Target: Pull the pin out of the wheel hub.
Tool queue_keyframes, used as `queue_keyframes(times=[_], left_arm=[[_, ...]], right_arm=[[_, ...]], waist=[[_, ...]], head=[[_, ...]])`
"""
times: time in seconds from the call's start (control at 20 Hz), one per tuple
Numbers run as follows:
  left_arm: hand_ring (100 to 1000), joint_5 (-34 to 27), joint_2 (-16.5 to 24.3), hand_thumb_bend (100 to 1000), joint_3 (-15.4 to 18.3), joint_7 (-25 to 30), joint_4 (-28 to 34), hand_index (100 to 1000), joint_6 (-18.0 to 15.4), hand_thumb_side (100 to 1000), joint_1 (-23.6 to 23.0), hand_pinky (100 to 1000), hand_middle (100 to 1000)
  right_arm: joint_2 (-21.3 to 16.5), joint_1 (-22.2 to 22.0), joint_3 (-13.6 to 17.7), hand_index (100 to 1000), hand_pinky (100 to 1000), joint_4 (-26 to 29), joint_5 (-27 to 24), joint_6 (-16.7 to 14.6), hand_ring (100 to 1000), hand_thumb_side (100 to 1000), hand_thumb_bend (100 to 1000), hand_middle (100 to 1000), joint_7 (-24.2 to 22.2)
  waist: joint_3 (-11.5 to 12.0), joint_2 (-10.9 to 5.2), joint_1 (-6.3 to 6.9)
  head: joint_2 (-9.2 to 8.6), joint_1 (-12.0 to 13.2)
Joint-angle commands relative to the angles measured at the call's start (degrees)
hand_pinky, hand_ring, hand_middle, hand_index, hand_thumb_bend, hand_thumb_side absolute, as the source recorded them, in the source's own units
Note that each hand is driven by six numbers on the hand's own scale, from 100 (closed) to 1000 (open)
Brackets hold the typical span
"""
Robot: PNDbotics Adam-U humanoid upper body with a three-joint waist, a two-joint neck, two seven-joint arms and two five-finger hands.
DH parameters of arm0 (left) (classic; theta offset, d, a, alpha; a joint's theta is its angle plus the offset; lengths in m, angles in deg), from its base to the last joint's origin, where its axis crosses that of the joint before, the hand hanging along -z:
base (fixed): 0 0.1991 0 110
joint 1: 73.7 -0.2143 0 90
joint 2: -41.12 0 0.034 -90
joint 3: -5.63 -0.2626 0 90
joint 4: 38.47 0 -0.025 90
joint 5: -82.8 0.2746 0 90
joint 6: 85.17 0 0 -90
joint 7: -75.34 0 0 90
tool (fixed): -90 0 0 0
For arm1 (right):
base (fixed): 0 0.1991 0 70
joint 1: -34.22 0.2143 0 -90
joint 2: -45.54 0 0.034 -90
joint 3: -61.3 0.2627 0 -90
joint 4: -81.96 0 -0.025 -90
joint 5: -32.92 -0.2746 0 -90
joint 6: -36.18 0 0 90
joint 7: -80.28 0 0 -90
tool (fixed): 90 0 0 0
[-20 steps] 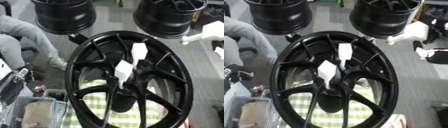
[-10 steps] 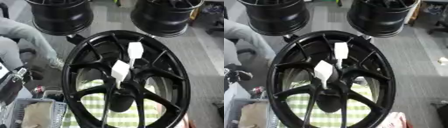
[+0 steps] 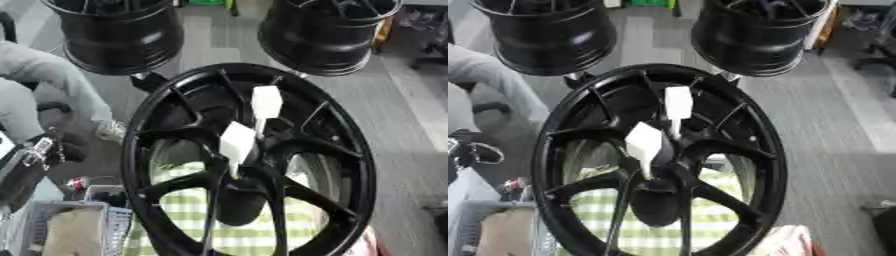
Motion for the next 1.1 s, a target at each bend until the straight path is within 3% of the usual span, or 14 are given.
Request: queue_keyframes(times=[0.05, 0.55, 0.75, 1.1], left_arm=[[617, -0.2, 0.8, 100, 0.3, 0.0, 1.1, 706, 0.1, 842, 0.3, 714, 642], [618, -0.2, 0.8, 100, 0.2, 0.1, 1.2, 705, 0.1, 842, 0.4, 714, 643], [618, -0.3, 0.7, 100, 0.2, 0.1, 1.2, 705, -0.1, 840, 0.5, 714, 643], [618, -0.6, 0.3, 100, 0.0, 0.4, 1.0, 705, -0.3, 839, 0.7, 715, 643]], right_arm=[[-1.1, 0.4, 0.2, 959, 666, 1.0, 0.7, 0.4, 707, 525, 100, 780, 0.7], [0.1, 1.1, -0.6, 950, 640, 1.6, -0.2, -1.1, 674, 516, 100, 737, 2.1], [1.9, 1.4, -2.5, 942, 621, 4.4, -1.6, -4.2, 647, 488, 100, 712, 4.4], [8.3, 2.9, -9.1, 931, 605, 9.6, -4.1, -11.7, 630, 540, 100, 687, 5.3]], waist=[[0.0, -0.57, 0.02], [0.2, -0.48, 0.01], [0.4, -0.50, 0.34], [0.8, -0.45, 0.92]], head=[[-0.15, -0.1], [-0.15, 0.1], [-0.15, 0.2], [-0.15, 0.2]])
